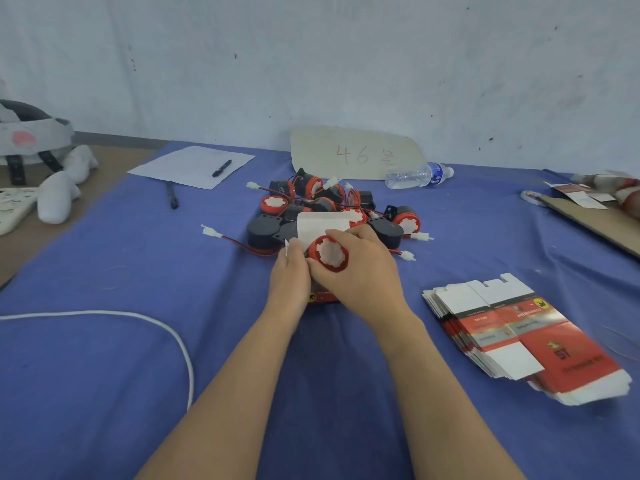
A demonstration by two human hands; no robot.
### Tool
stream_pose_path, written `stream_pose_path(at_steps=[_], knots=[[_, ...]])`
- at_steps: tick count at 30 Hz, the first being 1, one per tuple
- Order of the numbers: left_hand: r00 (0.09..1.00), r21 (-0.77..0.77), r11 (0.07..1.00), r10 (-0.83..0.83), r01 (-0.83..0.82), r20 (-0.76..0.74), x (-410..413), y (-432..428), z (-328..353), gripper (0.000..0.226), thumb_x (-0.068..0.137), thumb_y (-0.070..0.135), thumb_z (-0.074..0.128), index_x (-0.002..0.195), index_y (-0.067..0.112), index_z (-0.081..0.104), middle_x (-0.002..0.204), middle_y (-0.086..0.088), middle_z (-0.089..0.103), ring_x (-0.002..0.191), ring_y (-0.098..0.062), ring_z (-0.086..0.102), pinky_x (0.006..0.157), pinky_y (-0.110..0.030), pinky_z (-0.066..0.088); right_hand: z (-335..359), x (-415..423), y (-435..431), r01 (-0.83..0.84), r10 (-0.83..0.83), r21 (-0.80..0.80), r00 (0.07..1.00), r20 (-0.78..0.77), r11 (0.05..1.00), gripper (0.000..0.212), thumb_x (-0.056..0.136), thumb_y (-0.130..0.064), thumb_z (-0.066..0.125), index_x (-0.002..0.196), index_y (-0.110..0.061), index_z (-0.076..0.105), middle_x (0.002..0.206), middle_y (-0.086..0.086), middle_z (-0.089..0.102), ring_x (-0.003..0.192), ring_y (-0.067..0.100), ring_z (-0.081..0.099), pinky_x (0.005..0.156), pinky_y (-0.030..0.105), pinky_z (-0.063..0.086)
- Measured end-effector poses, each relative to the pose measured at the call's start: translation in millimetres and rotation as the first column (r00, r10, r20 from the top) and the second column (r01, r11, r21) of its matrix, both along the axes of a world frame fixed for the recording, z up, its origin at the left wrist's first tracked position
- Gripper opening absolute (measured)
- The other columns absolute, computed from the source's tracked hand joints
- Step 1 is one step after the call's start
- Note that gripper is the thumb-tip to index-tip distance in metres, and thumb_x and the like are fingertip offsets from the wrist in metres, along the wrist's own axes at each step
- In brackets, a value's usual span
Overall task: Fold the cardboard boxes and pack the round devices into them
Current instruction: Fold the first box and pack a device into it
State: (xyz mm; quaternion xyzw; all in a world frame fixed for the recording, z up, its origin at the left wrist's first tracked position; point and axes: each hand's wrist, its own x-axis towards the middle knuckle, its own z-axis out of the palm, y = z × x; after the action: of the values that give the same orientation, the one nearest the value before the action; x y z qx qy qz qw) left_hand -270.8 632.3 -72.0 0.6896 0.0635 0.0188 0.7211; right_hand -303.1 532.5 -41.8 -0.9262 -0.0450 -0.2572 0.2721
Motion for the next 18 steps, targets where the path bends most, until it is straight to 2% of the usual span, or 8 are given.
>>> stream_pose_path(at_steps=[3,6,9,11,12,15,18], knots=[[0.999,-0.082,0.996,0.036,-0.037,-0.010,-1.7,-6.2,-0.2,0.044,0.102,0.048,0.025,0.113,0.017,0.054,0.110,-0.002,0.064,0.101,-0.015,0.061,0.091,-0.035,0.050,-2.1,-0.9,-0.6,0.003,-0.004,-0.018,0.998,-0.067,1.000,0.052,0.080,-0.054,0.063,0.116,-0.017,0.067,0.104,0.002,0.057,0.096,0.021,0.057,0.082,0.033,0.047],[1.000,-0.101,0.995,0.026,-0.026,0.000,-2.1,-9.2,-1.8,0.036,0.101,0.048,0.027,0.112,0.019,0.046,0.107,0.000,0.062,0.097,-0.015,0.062,0.085,-0.034,0.052,-5.6,-1.0,0.5,0.034,-0.033,0.011,0.992,-0.123,0.999,0.048,0.083,-0.052,0.062,0.119,-0.021,0.059,0.107,-0.001,0.056,0.099,0.018,0.055,0.073,0.025,0.039],[0.999,-0.097,0.995,0.010,-0.006,0.033,-2.6,-5.7,-1.0,0.019,0.099,0.037,0.039,0.114,0.025,0.040,0.107,0.003,0.060,0.095,-0.013,0.062,0.079,-0.033,0.054,-5.4,-1.7,5.9,0.039,-0.038,0.005,0.990,-0.139,0.999,0.029,0.087,-0.043,0.061,0.098,-0.019,0.050,0.094,-0.003,0.056,0.085,0.016,0.053,0.064,0.028,0.038],[0.999,-0.083,0.997,0.003,0.002,0.049,-2.5,-2.5,-0.6,0.019,0.097,0.034,0.046,0.114,0.026,0.043,0.107,0.003,0.061,0.094,-0.013,0.062,0.073,-0.030,0.054,-4.5,-2.2,8.0,0.007,-0.015,-0.057,0.990,-0.141,0.998,0.022,0.092,-0.037,0.054,0.089,-0.016,0.057,0.090,-0.001,0.061,0.080,0.016,0.053,0.066,0.029,0.040],[0.998,-0.078,0.997,0.001,0.004,0.060,-3.2,-1.3,-0.1,0.017,0.095,0.033,0.049,0.111,0.026,0.046,0.106,0.003,0.061,0.092,-0.012,0.062,0.069,-0.026,0.052,-4.7,-2.1,7.7,-0.005,-0.010,-0.121,0.992,-0.123,0.993,0.025,0.094,-0.036,0.051,0.085,-0.015,0.062,0.090,0.000,0.063,0.081,0.017,0.053,0.070,0.030,0.040],[0.996,-0.053,0.999,-0.006,0.011,0.091,-5.0,0.1,1.1,0.011,0.093,0.025,0.054,0.103,0.027,0.051,0.100,0.004,0.063,0.082,-0.006,0.061,0.059,-0.018,0.047,-3.3,-1.8,3.7,0.041,-0.058,-0.264,0.997,-0.056,0.964,0.034,0.098,-0.035,0.044,0.088,-0.017,0.071,0.103,-0.005,0.060,0.099,0.020,0.048,0.080,0.030,0.027],[0.993,0.029,1.000,-0.011,0.008,0.118,-6.0,-1.5,-0.3,0.017,0.093,0.021,0.057,0.109,0.019,0.051,0.103,-0.001,0.065,0.087,-0.012,0.062,0.070,-0.027,0.053,-0.9,-2.0,1.2,0.058,-0.094,-0.309,0.990,-0.103,0.949,0.034,0.097,-0.032,0.041,0.089,-0.019,0.071,0.102,-0.004,0.057,0.096,0.019,0.050,0.081,0.033,0.023]])
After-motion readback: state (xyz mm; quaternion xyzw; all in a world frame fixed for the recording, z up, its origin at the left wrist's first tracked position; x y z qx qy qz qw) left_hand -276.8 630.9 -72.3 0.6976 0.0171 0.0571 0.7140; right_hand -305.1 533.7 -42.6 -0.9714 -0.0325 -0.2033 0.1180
